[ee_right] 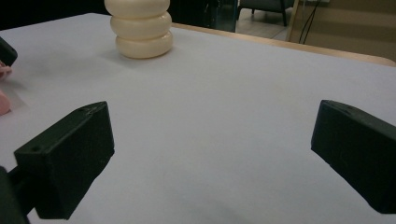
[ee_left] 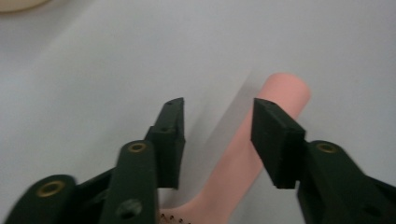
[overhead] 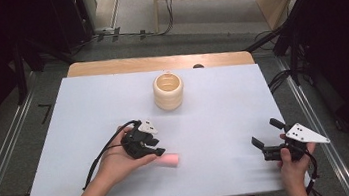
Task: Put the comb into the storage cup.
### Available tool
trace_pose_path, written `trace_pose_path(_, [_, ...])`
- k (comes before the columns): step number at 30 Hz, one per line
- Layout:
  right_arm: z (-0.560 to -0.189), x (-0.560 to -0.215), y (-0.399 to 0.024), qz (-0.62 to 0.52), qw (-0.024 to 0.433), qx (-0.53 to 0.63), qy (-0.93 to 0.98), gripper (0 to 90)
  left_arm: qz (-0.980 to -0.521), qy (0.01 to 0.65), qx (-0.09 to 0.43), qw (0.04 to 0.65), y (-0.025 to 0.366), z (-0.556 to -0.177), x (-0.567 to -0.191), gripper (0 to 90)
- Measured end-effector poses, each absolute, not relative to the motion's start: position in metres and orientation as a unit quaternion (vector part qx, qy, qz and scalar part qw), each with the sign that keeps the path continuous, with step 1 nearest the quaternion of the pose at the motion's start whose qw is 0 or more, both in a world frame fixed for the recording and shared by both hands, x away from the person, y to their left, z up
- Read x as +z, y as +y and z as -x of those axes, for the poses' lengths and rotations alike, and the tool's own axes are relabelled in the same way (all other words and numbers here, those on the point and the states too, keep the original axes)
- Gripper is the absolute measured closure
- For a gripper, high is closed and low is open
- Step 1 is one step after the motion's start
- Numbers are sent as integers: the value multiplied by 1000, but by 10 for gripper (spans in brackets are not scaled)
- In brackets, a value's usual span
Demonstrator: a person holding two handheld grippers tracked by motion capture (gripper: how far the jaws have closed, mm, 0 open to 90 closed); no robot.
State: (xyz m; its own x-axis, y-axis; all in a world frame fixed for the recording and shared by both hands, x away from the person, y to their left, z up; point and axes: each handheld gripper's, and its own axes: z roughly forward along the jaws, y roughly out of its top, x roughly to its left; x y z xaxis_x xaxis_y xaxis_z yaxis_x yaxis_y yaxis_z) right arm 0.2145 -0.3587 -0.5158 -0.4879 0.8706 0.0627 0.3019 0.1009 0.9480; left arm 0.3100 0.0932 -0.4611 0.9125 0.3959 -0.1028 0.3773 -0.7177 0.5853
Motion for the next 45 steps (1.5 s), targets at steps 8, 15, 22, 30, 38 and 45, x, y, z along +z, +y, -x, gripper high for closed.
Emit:
trace_pose_path(8, [-215,-516,-358,-426,275,517,690,0,-889,242,31,389,121,-305,-453,248])
trace_pose_path(15, [-215,-516,-358,-425,276,515,691,0,-855,252,77,447,150,-297,-446,0])
trace_pose_path(22, [-215,-516,-358,-426,276,514,691,0,-822,263,124,490,176,-286,-442,0])
trace_pose_path(30, [-215,-516,-357,-429,276,512,691,0,-787,291,152,522,208,-278,-450,0])
trace_pose_path(38, [-215,-516,-356,-433,279,506,692,0,-755,321,195,537,242,-268,-461,0])
trace_pose_path(45, [-216,-516,-357,-435,280,503,692,0,-744,336,214,537,261,-262,-471,0])
